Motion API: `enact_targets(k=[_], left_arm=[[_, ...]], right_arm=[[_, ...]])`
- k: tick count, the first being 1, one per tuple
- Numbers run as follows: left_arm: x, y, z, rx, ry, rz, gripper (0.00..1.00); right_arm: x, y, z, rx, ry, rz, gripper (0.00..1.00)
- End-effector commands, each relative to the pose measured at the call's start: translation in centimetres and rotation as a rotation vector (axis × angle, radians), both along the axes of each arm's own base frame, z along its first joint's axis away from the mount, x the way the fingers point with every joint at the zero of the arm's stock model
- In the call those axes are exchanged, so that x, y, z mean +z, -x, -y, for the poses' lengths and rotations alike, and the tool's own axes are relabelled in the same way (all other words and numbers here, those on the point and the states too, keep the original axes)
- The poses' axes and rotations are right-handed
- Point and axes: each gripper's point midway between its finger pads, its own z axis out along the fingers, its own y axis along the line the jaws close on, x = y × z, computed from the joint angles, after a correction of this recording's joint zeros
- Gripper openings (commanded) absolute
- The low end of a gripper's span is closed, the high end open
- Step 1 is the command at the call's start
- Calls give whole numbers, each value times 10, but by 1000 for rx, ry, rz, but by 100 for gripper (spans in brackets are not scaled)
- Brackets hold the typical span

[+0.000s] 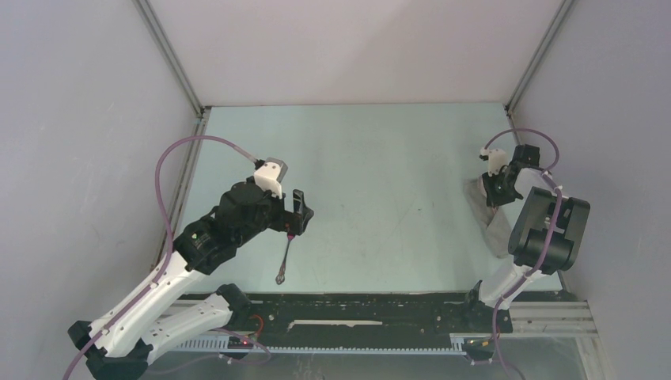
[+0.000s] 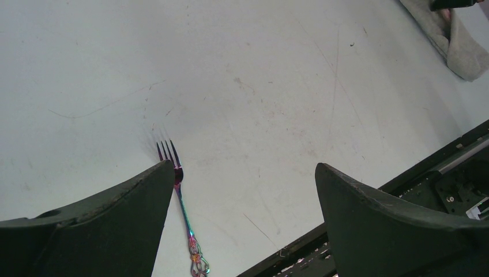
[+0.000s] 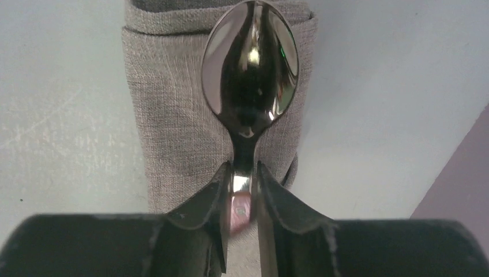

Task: Fold the napkin into a case and place the utensils inside
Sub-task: Insert the spoon into the folded napkin, then pick up the fork from the corner of the board.

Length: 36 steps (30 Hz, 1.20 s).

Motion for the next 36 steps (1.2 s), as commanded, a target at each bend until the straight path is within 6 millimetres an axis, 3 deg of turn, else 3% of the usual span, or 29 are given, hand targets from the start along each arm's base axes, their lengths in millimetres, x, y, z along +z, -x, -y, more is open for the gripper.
enact_targets(k=[1,8,16,26,28,31,36], left_arm=[[6,-3,2,-8,11,41,100],[6,-2,3,-11,12,40,100],[7,-1,3,-14,16,41,100],[5,-2,3,-10,9,38,100],[4,-4,3,-9,3,34,100],[-1,-5,4,-5,-10,20,100],[-12,-9,5,0,-4,-29,100]], right_arm=[[3,-1,8,-7,40,9,32],[8,-6,1,0,29,34,39],[32,-20,-9,-10,1,131,43],[36,-29,-17,-34,-6,158,41],[51,-37,-28,-60,-25,209,41],[85,-48,-52,-149,-22,300,49],[122,-35,-126,-249,-193,330,59]])
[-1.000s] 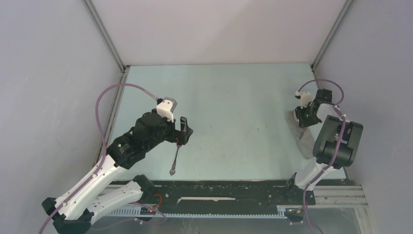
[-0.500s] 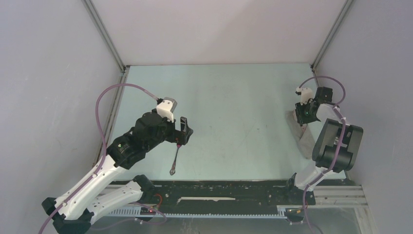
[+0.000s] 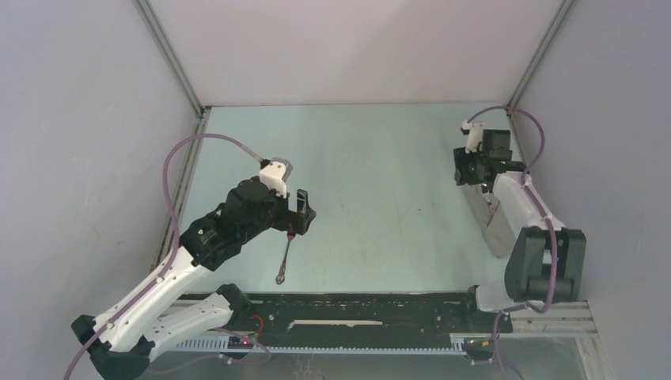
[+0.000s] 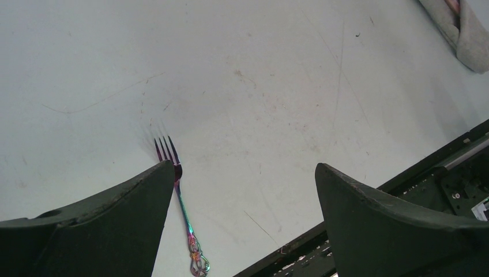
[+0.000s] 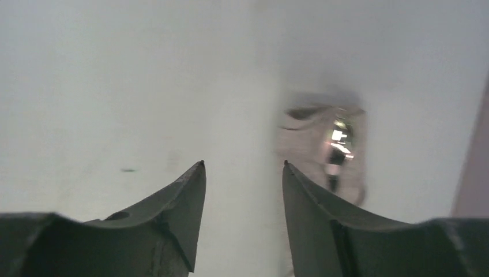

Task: Fold the napkin into a case and place the utensils inside
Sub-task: Pick up the fork from the corner of the board.

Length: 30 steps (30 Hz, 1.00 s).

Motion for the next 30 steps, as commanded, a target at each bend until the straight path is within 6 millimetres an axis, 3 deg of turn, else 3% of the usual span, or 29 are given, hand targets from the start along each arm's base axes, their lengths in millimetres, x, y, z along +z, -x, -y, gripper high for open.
enact_targets(k=[1,5,6,7,8,13,16,19,24,27,30], left_arm=[[-6,-9,2,5,24,-18,100],[-16,-26,-9,84,51,-100,100],[-21,-31,-17,133,49,-131,100],[-27,-36,-26,193,50,-164,99],[-33,-41,-38,258,52,-202,99],[-83,-52,-76,445,-18,-425,95],[-111,-56,-79,447,-116,-541,91],[-131,-63,-73,406,-175,-627,80],[-142,-68,-50,259,-198,-687,76],[-154,-72,-55,278,-258,-720,71],[-167,-72,-51,285,-309,-748,71]], right_arm=[[48,4,-66,-122,-195,89,62],[45,29,-152,-66,-341,0,70],[45,36,-171,-53,-384,-24,76],[45,43,-192,-20,-425,-46,96],[47,50,-214,10,-464,-66,99],[51,102,-304,270,-550,-169,100],[33,129,-324,322,-579,-320,100],[11,146,-327,325,-500,-382,100],[-7,169,-333,390,-362,-376,100],[-15,177,-338,404,-351,-380,100],[-22,176,-344,303,-387,-410,100]])
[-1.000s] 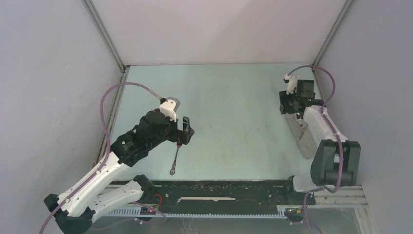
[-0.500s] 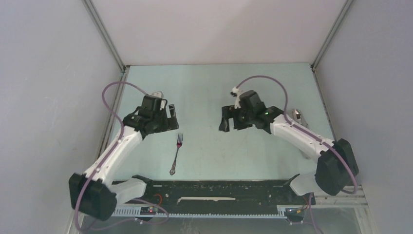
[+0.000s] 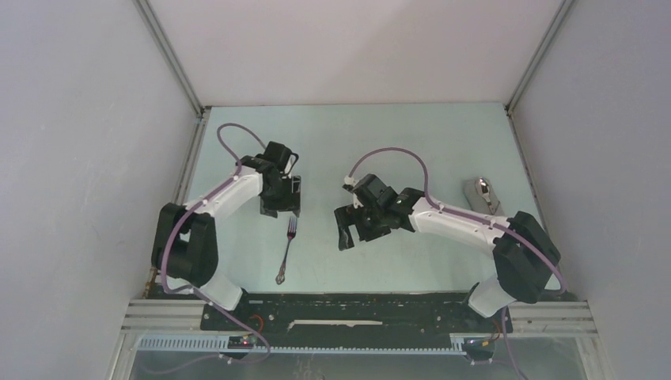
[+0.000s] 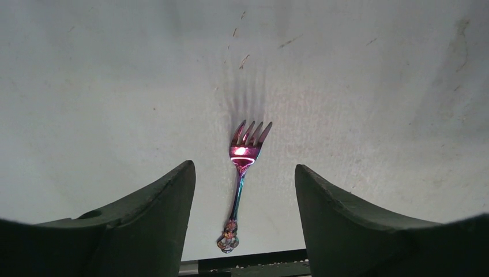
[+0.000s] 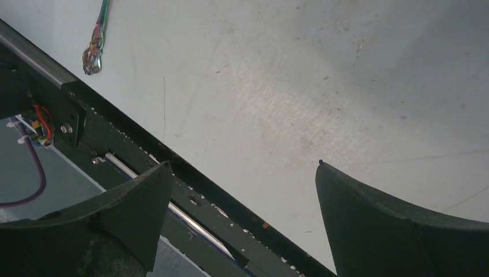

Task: Fold the napkin into a case and place the utensils inside
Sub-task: Pick up the fork from the corner of the board.

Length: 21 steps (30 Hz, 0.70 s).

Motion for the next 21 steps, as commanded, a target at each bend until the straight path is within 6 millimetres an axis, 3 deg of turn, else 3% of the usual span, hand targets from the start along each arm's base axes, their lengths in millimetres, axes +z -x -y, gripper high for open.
enact_targets(k=[1,4,7,9,21], left_arm=[[-9,-3,6,-46,-62,-29,73],[-22,-3,12,-61,-82,-51,72],[-30,-7,12,-57,-110,-71,64],[-31,-10,12,-53,-127,-75,56],[-55,-1,7,31,-167,-125,46]], right_arm=[[-8,-9,-7,-172,-3,-46,100],[-12,-5,-24,-264,-63,-162,100],[-13,-4,-34,-289,-92,-184,100],[-10,-5,-36,-291,-99,-167,100],[-17,1,-43,-296,-73,-131,100]])
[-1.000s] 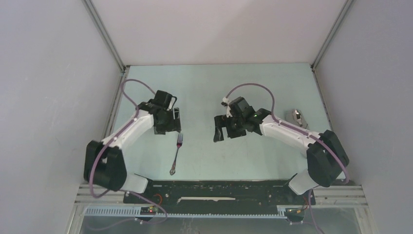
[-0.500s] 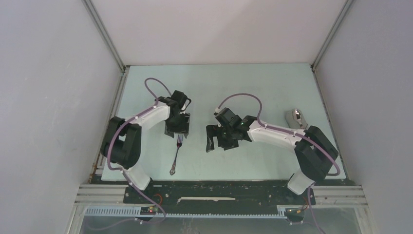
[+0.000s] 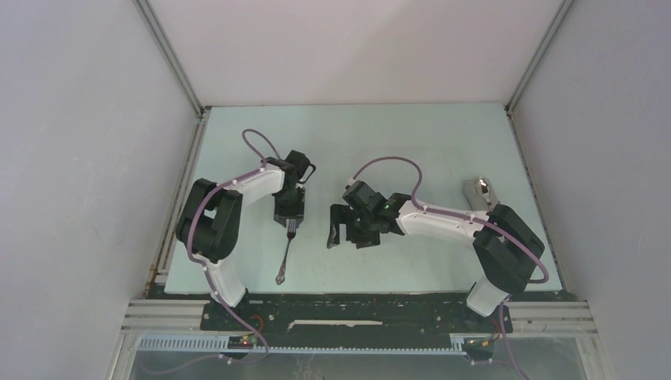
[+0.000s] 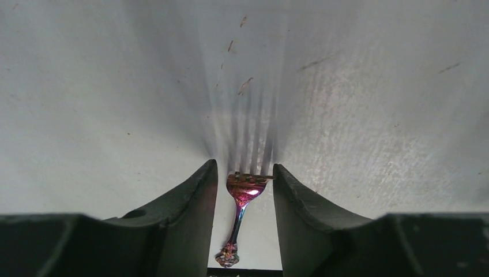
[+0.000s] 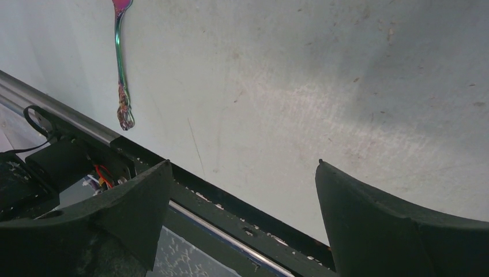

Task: Fold the napkin into a case and place the utensils inside
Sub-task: Pick up the fork from the corner of the board.

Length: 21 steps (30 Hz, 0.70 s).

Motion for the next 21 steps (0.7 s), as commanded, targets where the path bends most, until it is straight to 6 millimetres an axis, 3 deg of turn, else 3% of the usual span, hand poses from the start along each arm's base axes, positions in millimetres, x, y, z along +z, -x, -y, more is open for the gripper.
enact_targets(k=[1,7,12,16,21], left_arm=[[-1,-5,-1,48,-20,32,46],[-3,-5,2,109,16,41,35],[-1,-4,13,191,123,47,28],[4,0,24,244,194,47,24],[16,2,32,293,265,82,24]], right_arm=[[5,-2,-11,-10,-23,32,100],[-1,-1,-7,-15,25,68,100],[-1,1,-19,73,-2,107,100],[0,4,-38,133,-81,100,95],[9,16,-82,224,-306,20,90]])
